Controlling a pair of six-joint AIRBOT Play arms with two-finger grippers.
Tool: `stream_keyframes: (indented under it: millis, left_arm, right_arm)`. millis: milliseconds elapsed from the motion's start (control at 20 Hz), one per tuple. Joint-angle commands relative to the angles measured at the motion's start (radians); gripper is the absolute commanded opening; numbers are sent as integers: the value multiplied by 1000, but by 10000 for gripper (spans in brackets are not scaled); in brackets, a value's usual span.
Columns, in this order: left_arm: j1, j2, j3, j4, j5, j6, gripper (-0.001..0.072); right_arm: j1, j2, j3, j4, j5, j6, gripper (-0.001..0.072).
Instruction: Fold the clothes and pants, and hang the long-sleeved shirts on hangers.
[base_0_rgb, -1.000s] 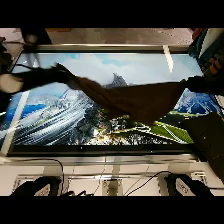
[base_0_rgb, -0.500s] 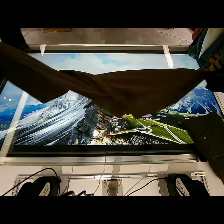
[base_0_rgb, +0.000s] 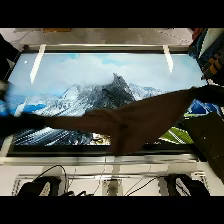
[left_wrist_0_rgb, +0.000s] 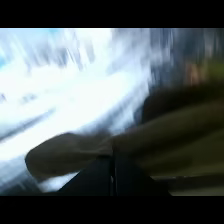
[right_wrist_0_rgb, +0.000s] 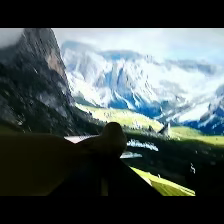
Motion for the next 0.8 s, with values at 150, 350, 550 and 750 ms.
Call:
stream_keyframes:
  millis: [150, 350, 550, 750]
  left_arm:
    - [0, -39, -382, -127, -225, -23, 18]
    - [0, -40, -381, -126, -228, -15, 217]
    - [0, -40, -349, -202, -9, -15, 720]
    - [0, -69, -323, -439, 444, -16, 608]
  right_arm:
    - [-1, -237, -35, -158, 91, 6, 21]
    - [-1, -259, -35, -268, 125, 6, 21]
    - [-1, -259, -35, -274, 122, 6, 21]
    - [-1, -259, -35, -268, 118, 6, 21]
